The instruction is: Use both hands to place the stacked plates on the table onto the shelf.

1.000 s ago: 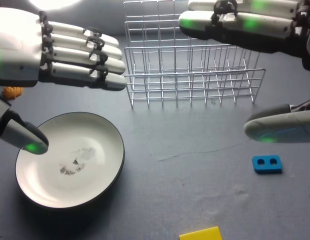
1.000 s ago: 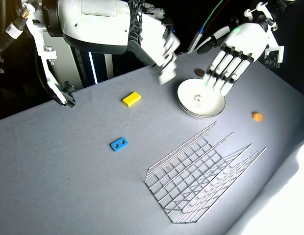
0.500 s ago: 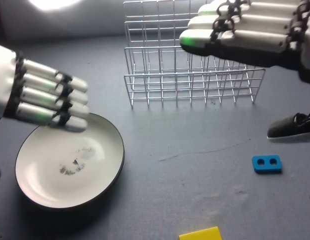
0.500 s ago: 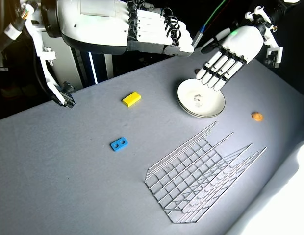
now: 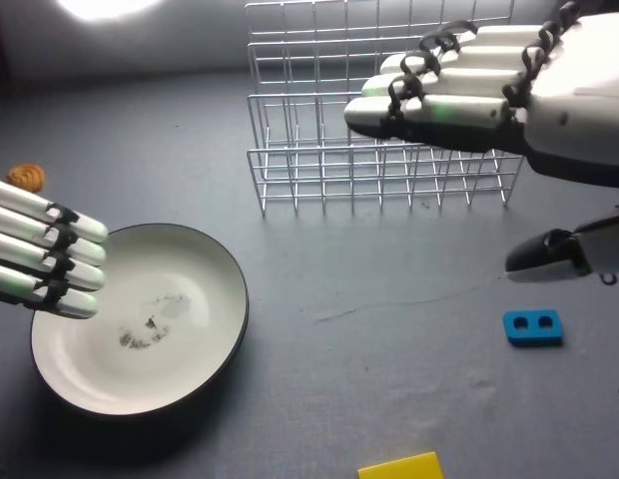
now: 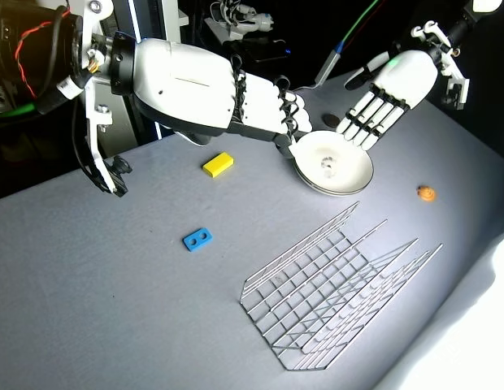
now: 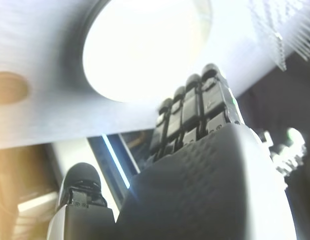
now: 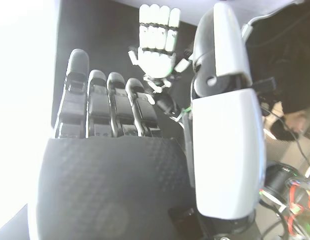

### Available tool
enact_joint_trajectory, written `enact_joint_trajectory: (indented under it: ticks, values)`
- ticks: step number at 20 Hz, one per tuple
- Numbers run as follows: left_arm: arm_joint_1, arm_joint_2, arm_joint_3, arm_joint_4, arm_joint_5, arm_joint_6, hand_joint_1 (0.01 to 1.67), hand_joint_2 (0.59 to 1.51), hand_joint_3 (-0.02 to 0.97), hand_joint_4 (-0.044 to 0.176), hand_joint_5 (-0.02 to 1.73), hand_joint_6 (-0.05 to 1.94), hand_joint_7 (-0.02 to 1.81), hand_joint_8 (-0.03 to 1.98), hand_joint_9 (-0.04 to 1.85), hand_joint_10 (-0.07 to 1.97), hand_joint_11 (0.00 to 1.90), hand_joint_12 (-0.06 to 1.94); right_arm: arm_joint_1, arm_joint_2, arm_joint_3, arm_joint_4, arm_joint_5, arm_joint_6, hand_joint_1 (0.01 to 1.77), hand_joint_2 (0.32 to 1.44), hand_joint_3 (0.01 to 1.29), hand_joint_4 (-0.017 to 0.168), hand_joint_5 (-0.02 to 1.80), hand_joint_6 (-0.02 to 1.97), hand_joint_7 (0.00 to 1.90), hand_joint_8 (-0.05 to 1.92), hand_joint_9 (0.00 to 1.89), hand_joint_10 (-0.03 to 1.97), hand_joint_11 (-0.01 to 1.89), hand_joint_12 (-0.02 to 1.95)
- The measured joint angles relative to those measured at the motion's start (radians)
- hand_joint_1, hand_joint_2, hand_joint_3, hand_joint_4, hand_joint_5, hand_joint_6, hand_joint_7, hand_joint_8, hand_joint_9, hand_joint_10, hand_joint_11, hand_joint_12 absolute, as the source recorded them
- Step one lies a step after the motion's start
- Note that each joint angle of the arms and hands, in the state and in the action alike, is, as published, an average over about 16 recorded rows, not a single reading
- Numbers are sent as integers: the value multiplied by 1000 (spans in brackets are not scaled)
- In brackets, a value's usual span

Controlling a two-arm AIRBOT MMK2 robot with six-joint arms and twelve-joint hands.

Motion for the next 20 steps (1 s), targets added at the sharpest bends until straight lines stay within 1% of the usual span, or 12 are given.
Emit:
enact_joint_trajectory:
  ticks: [3, 6, 9, 15, 20]
  values:
    - [56, -16, 34, -25, -6, 10, 18, 1117, 25, -1, 20, -16, 14, -13, 21, 3, 13, -17, 8, -34, 15, -2, -37, 2, 1123, 969, 14, 1, 13, 20, 11, 13, 14, 7, 22, 567]
    - [106, -33, 63, -47, -7, 15, 17, 1118, 24, -1, 21, -16, 13, -13, 21, 3, 13, -17, 12, -68, 35, 1, -58, 1, 1116, 977, 14, 0, 14, 21, 11, 13, 15, 7, 22, 569]
    - [141, -51, 84, -59, -5, 16, 17, 1119, 24, -1, 21, -16, 12, -13, 21, 3, 13, -17, 6, -101, 55, 2, -62, -13, 1113, 978, 15, -1, 16, 21, 11, 13, 16, 7, 21, 564]
    - [176, -74, 101, -65, 4, 16, 16, 1120, 24, -2, 21, -15, 11, -13, 20, 3, 13, -17, -23, -159, 94, 0, -22, -58, 1091, 981, 14, 0, 20, 20, 11, 13, 17, 8, 21, 538]
    - [196, -88, 110, -59, 16, 18, 16, 1121, 24, -3, 21, -15, 11, -12, 19, 0, 13, -18, -54, -188, 113, -1, 15, -105, 1095, 972, 15, 0, 23, 20, 12, 13, 18, 7, 21, 533]
